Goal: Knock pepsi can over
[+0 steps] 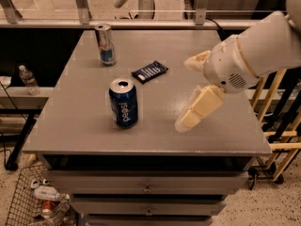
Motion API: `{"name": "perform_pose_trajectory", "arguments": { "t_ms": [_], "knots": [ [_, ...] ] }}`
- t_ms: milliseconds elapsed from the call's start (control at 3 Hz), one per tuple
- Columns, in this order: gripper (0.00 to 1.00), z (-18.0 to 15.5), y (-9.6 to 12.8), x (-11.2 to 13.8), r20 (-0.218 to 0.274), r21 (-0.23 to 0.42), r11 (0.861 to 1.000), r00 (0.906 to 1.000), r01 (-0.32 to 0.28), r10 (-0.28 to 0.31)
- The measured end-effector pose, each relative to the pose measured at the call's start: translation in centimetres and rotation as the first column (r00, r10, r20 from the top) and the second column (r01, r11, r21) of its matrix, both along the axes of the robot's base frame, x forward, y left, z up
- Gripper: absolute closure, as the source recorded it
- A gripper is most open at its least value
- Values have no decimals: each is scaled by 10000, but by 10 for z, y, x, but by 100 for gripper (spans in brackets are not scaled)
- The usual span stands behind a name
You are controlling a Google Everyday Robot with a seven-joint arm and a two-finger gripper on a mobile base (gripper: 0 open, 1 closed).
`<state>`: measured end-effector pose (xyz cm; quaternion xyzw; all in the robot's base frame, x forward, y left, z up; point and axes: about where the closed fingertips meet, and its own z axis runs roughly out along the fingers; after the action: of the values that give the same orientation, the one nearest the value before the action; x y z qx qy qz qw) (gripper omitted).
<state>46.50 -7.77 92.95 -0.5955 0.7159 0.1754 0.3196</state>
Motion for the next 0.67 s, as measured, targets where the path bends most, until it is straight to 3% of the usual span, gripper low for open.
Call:
{"name": "perform_pose_trajectory", "arguments": {
  "t_ms": [333,667],
  "knots": [
    [0,-12,47,15,36,1243,9895,9973,-736,737],
    [0,-30,91,23,42,2641,9570,9924,-1197,1229]
  ]
}}
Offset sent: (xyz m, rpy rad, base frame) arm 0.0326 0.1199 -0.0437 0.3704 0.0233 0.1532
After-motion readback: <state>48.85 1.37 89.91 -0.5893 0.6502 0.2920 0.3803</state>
